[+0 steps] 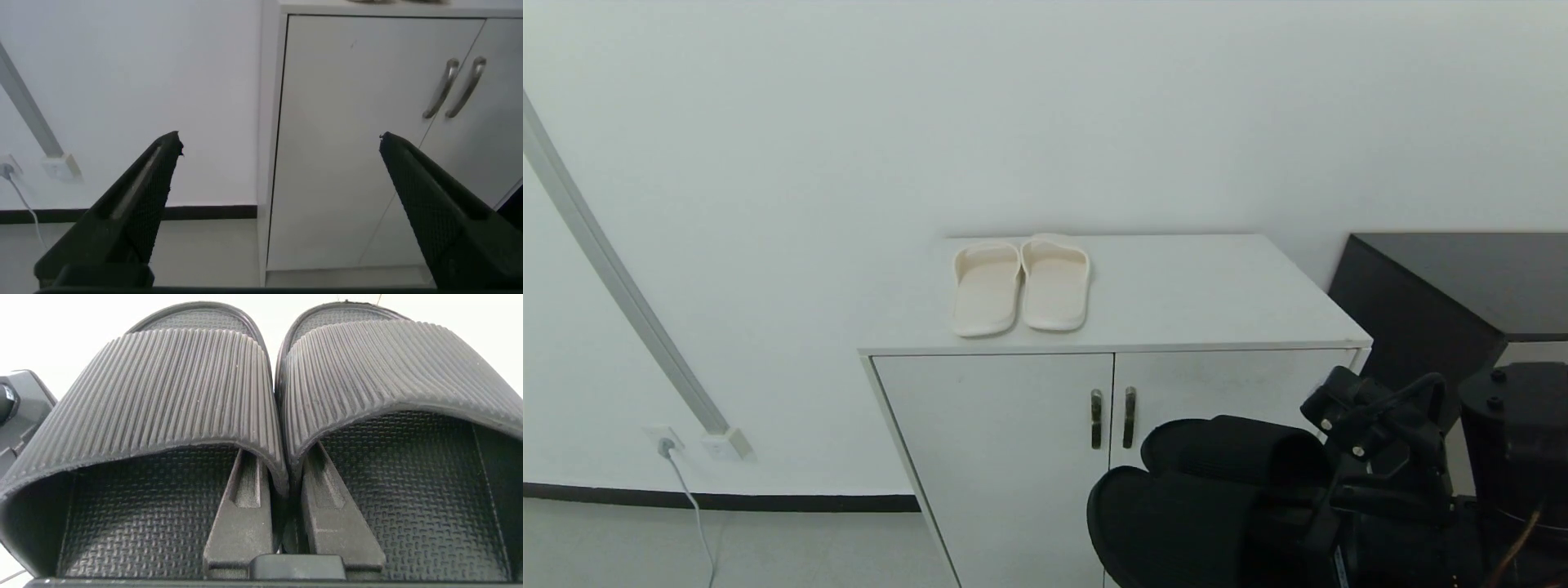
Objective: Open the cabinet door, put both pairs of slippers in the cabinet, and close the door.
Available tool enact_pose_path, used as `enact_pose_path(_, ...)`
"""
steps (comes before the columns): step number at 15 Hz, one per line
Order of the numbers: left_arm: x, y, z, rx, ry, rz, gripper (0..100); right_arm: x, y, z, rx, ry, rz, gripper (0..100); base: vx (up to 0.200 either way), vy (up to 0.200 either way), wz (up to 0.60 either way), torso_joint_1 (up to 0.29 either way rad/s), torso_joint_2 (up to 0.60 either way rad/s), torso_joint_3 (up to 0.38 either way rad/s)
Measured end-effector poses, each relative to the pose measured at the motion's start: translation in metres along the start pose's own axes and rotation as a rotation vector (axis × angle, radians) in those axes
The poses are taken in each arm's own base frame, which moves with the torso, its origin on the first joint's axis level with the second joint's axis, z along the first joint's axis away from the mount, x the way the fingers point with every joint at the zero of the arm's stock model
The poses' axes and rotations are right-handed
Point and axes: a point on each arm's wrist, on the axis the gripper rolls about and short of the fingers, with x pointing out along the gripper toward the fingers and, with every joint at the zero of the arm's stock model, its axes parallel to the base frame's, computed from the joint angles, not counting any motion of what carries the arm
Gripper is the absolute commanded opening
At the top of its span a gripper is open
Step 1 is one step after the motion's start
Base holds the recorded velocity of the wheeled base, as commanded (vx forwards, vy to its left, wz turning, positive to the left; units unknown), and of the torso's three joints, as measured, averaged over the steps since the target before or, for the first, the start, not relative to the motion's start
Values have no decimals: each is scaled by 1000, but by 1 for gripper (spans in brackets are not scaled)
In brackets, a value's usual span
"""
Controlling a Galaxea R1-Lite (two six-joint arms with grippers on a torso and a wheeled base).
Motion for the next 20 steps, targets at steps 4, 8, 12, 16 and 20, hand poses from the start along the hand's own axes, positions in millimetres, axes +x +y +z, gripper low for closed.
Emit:
enact_pose_path(4, 0, 0, 0, 0, 0, 0, 100, 0, 0, -1, -1, 3, 2, 0, 0, 0, 0, -190, 511, 320)
enact_pose_path(8, 0, 0, 0, 0, 0, 0, 100, 0, 1, -2, -5, 6, 3, 0, 0, 0, 0, -166, 497, 320)
enact_pose_path(12, 0, 0, 0, 0, 0, -1, 100, 0, 0, -5, -21, 17, 3, 0, 0, 0, 0, -140, 466, 325)
enact_pose_path(16, 0, 0, 0, 3, 1, -4, 100, 0, 1, -9, -23, 31, 5, 0, 0, 0, 0, -102, 455, 356)
enact_pose_path(20, 0, 0, 0, 8, 1, -6, 100, 1, 1, -10, -23, 36, 6, 0, 0, 0, 0, -43, 438, 395)
